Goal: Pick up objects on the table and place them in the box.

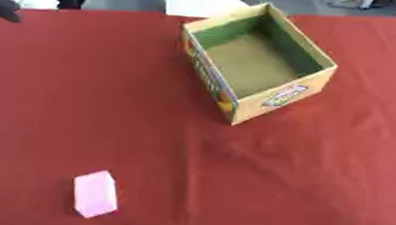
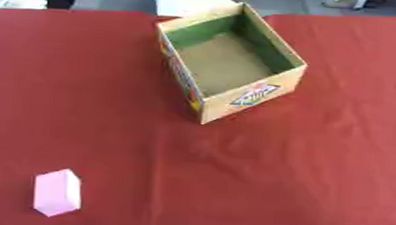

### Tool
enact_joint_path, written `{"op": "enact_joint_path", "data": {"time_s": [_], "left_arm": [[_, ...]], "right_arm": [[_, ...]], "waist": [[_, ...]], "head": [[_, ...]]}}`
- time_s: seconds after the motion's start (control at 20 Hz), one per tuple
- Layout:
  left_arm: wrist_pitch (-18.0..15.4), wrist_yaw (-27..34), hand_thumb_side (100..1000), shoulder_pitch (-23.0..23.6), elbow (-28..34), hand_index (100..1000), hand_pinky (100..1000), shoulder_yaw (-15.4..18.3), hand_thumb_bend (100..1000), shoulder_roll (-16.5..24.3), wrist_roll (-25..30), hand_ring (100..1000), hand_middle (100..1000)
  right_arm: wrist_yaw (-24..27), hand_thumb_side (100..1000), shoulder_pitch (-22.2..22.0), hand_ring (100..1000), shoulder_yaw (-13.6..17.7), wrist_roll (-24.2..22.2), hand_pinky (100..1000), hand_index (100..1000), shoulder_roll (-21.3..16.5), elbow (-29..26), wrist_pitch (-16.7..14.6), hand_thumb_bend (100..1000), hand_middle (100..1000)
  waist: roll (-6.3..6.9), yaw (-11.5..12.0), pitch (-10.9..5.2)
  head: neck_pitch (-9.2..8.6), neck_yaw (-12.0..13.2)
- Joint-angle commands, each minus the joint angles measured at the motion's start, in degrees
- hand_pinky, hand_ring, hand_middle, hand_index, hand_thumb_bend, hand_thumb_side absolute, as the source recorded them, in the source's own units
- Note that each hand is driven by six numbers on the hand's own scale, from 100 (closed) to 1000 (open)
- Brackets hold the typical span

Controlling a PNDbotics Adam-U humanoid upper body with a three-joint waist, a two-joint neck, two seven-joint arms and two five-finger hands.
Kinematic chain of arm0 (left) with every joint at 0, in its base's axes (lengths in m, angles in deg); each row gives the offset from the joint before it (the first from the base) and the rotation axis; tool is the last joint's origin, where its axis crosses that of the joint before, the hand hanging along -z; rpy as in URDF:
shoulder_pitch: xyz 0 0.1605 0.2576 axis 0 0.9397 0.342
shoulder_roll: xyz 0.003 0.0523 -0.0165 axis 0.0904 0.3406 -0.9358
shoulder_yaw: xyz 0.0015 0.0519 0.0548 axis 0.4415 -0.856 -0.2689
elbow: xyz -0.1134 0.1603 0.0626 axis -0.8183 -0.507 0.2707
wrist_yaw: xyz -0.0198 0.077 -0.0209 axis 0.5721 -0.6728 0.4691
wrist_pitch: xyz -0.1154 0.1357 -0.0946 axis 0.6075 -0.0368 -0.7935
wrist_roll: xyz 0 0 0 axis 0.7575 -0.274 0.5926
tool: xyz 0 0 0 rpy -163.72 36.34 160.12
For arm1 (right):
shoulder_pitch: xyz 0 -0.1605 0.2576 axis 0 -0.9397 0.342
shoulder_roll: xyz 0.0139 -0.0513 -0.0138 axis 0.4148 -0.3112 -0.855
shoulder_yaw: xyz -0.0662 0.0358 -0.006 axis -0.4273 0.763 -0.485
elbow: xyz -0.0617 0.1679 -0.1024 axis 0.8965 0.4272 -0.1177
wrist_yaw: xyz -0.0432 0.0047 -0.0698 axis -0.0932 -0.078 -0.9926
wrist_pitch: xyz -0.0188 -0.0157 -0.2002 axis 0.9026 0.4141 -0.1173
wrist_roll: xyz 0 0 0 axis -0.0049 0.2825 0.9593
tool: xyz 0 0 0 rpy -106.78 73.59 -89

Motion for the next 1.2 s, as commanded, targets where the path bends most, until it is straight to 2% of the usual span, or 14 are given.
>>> {"op": "enact_joint_path", "data": {"time_s": [0.05, 0.35, 0.45, 0.75, 1.2], "left_arm": [[-0.2, 0.2, 795, -0.7, 0.8, 838, 544, 0.3, 100, 0.9, -0.3, 591, 642], [0.2, -0.3, 793, -0.6, 0.8, 837, 542, 0.1, 100, 0.8, -0.3, 589, 641], [0.7, -1.5, 787, 0.0, 0.8, 836, 541, 0.1, 100, 2.2, -0.2, 589, 642], [3.6, -6.6, 778, 3.6, 0.8, 837, 546, -1.4, 100, 9.6, 0.8, 593, 649], [6.8, -13.5, 771, 9.5, 0.8, 851, 576, -5.3, 100, 21.5, -4.3, 616, 682]], "right_arm": [[0.2, 1000, 0.4, 836, 0.6, 0.1, 875, 856, -1.3, -0.9, -0.1, 220, 804], [0.2, 1000, 0.3, 836, 0.6, 0.0, 875, 856, -1.3, -0.9, 0.0, 223, 804], [0.1, 1000, 0.2, 836, 0.6, 0.0, 875, 857, -1.4, -0.9, 0.0, 222, 804], [-0.1, 1000, -0.3, 836, 0.6, -0.1, 875, 856, -2.2, -0.9, 0.2, 222, 804], [-0.3, 1000, -0.6, 836, 0.4, -0.2, 875, 857, -3.1, -0.9, 0.3, 221, 805]], "waist": [[0.06, 0.0, -1.0], [0.14, -0.1, -1.05], [0.27, -0.1, -1.16], [1.15, 0.2, -1.63], [1.92, 0.7, -2.13]], "head": [[0.29, -0.4], [0.39, -0.8], [0.54, -1.1], [1.08, -2.1], [1.69, -2.6]]}}
